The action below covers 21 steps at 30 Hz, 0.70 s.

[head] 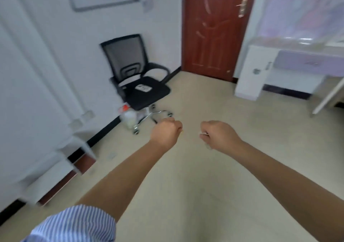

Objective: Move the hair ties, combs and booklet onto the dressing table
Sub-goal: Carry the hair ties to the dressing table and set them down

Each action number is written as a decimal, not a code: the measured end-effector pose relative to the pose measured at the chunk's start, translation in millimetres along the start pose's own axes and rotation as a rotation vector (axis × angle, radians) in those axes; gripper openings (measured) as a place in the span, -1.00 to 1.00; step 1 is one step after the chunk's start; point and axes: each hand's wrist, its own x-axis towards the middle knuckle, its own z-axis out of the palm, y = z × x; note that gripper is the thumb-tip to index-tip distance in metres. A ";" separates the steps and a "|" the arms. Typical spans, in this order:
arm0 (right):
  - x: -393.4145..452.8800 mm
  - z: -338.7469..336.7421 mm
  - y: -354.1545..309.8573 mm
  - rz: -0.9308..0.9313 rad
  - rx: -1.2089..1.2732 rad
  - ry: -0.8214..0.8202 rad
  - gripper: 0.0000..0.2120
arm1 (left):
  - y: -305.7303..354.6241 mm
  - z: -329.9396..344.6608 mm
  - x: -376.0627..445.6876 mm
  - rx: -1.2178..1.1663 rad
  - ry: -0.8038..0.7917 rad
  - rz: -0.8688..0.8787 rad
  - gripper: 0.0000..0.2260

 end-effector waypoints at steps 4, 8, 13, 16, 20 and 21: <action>54.8 -19.7 123.7 0.133 -0.120 -0.013 -0.85 | 70.7 25.2 135.5 -0.031 -0.031 0.112 -0.78; 116.4 -28.9 232.2 0.267 -0.126 -0.039 -0.86 | 119.3 51.0 265.8 -0.009 -0.051 0.243 -0.77; 215.0 -53.1 361.3 0.377 -0.161 -0.044 -0.88 | 155.7 78.4 443.2 -0.029 -0.088 0.317 -0.77; 266.7 -78.6 437.0 0.489 -0.098 -0.030 -0.88 | 183.9 90.4 545.1 -0.038 -0.141 0.373 -0.77; 317.2 -112.7 544.4 0.641 -0.004 0.039 -0.70 | 241.8 102.8 676.0 -0.018 -0.143 0.481 -0.75; 328.3 -120.3 572.5 0.668 0.021 0.062 -0.64 | 258.0 107.5 705.7 -0.021 -0.148 0.512 -0.75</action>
